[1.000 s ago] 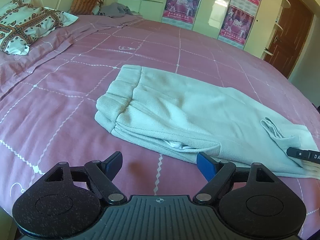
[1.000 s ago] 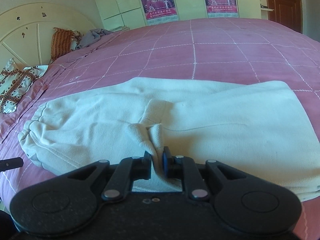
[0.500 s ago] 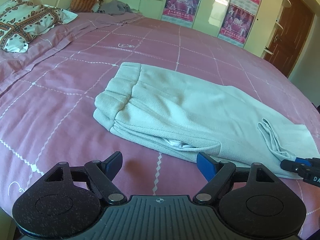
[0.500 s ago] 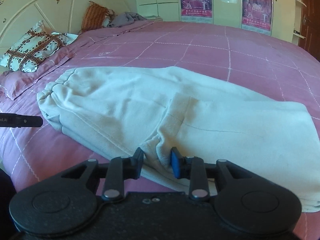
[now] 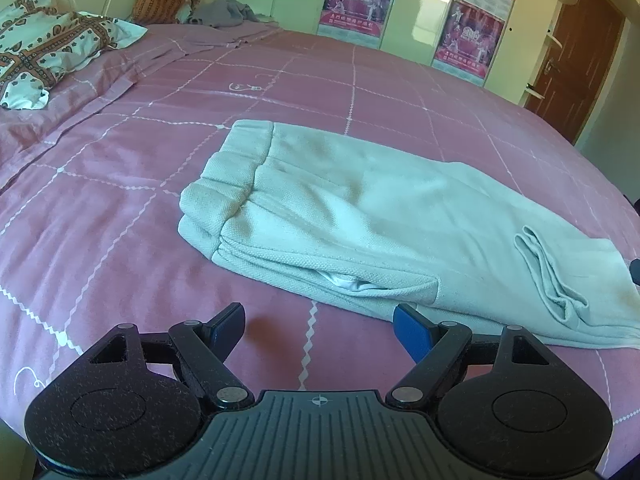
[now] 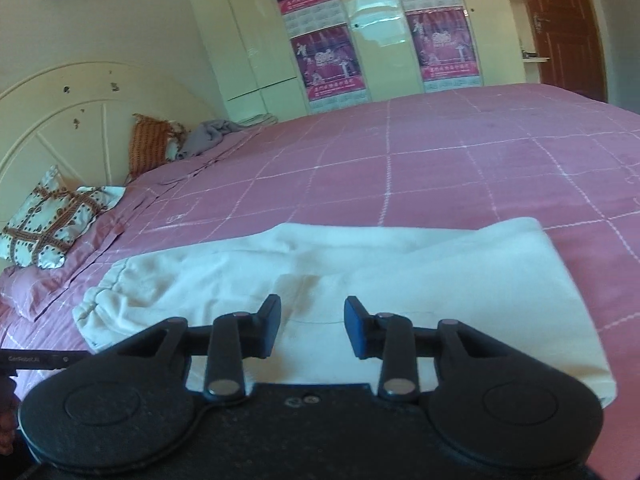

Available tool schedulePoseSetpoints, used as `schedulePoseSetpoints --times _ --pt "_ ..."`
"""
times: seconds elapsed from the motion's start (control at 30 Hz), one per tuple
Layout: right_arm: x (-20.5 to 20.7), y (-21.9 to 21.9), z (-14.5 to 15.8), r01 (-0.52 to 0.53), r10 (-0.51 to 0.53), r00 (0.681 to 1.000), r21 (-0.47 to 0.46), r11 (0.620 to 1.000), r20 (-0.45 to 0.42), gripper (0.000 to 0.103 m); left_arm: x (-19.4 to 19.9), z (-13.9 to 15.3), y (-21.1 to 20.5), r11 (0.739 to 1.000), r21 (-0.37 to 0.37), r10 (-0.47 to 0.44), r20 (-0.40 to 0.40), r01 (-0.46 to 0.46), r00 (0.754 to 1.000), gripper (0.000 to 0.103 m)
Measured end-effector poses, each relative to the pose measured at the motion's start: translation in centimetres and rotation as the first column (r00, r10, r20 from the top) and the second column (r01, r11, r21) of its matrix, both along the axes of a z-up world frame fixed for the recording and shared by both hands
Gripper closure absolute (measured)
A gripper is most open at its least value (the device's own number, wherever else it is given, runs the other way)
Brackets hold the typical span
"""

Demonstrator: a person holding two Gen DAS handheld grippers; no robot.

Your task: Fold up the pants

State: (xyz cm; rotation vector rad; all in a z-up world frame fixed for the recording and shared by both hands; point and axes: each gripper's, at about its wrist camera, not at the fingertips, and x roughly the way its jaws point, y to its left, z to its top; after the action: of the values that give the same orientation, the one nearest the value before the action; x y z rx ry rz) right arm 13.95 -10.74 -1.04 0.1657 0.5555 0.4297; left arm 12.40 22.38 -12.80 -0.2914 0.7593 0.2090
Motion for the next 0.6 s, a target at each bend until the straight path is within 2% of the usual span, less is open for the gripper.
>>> schedulePoseSetpoints --times 0.1,0.17,0.2,0.27,0.33,0.4,0.53,0.6 --pt "0.7 -3.3 -0.7 0.125 -0.126 0.992 -0.047 0.991 -0.013 0.068 0.2 -0.1 -0.1 1.000 0.000 -0.001 -0.004 0.001 1.000 0.022" --pt "2.5 -5.0 -3.1 0.198 -0.222 0.968 -0.187 0.962 -0.120 0.070 0.6 -0.3 -0.2 1.000 0.003 -0.002 -0.013 0.002 1.000 0.022" --pt "3.3 -5.7 -4.4 0.171 -0.213 0.958 -0.215 0.962 -0.192 0.072 0.7 -0.3 -0.3 1.000 0.005 -0.003 -0.018 0.003 1.000 0.022" --pt "2.7 -7.3 -3.8 0.191 -0.212 0.962 -0.131 0.973 -0.171 0.071 0.8 -0.4 -0.2 1.000 -0.001 0.000 -0.023 0.000 1.000 0.022" --pt "1.2 -8.6 -2.5 0.231 -0.235 0.970 -0.069 0.971 -0.063 0.066 0.8 -0.5 0.2 1.000 -0.020 0.011 -0.024 -0.011 1.000 0.022" --pt "0.0 -8.2 -1.7 0.182 -0.179 0.983 -0.078 0.980 0.044 0.066 0.9 -0.6 0.6 0.999 -0.040 0.024 -0.025 -0.025 0.999 0.022" --pt "0.1 -3.5 -1.8 -0.001 0.002 0.999 -0.020 1.000 0.037 0.067 1.2 -0.9 0.6 0.998 -0.042 0.041 -0.042 -0.042 0.998 0.022" --pt "0.0 0.3 -2.3 -0.075 0.077 0.996 -0.035 0.997 0.041 0.068 1.0 -0.9 0.5 0.999 -0.034 0.037 -0.042 -0.038 0.998 0.022"
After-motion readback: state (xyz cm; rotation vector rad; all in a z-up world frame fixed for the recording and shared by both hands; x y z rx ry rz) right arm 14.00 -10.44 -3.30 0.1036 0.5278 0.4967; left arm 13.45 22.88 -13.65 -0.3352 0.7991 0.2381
